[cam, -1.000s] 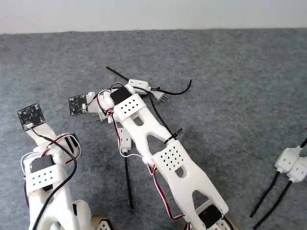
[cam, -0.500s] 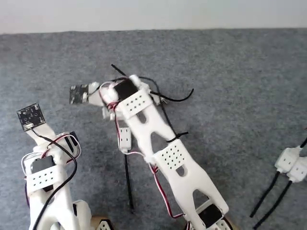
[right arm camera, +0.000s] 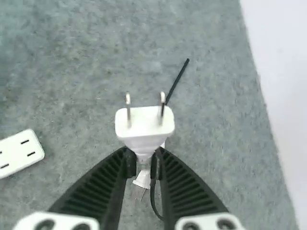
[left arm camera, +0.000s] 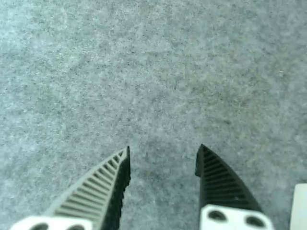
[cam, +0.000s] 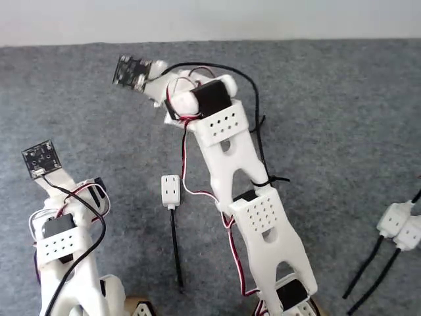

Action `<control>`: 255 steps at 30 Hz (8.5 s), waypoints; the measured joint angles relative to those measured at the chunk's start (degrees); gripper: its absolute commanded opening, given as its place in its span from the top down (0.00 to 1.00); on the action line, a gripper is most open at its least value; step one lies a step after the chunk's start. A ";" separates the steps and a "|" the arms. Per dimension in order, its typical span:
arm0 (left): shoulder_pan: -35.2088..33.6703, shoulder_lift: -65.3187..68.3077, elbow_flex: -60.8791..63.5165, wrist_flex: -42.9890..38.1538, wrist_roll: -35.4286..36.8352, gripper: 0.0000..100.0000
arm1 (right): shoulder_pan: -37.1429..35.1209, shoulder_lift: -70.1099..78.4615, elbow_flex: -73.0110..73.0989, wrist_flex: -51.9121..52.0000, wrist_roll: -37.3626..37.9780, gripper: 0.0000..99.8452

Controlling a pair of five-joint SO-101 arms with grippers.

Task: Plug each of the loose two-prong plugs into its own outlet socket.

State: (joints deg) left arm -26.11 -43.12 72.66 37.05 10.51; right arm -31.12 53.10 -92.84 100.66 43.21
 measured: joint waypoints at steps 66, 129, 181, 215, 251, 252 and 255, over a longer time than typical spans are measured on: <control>0.00 0.00 0.00 0.00 0.00 0.79 | 58.81 -85.98 138.81 -7.91 17.58 0.81; 0.00 0.00 0.00 0.00 0.00 0.79 | 66.02 -99.60 166.07 -24.35 30.95 0.85; -0.09 0.00 0.00 0.00 0.00 0.79 | 52.40 -41.58 77.98 -7.65 1.58 0.99; -0.09 0.00 0.00 0.00 0.00 0.79 | 35.08 12.48 15.91 -8.00 -15.74 0.81; -0.09 0.00 0.00 0.00 0.00 0.79 | 33.76 16.79 19.78 -15.91 -29.71 0.99; -0.09 0.00 0.00 0.00 0.00 0.79 | 33.93 16.79 19.78 -15.56 -29.71 0.99; -0.09 0.00 0.00 0.00 0.00 0.79 | 34.11 16.79 19.78 -14.77 -29.71 0.99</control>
State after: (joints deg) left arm -26.20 -43.12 72.66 37.05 10.51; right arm 2.99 69.89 -73.05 85.89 13.49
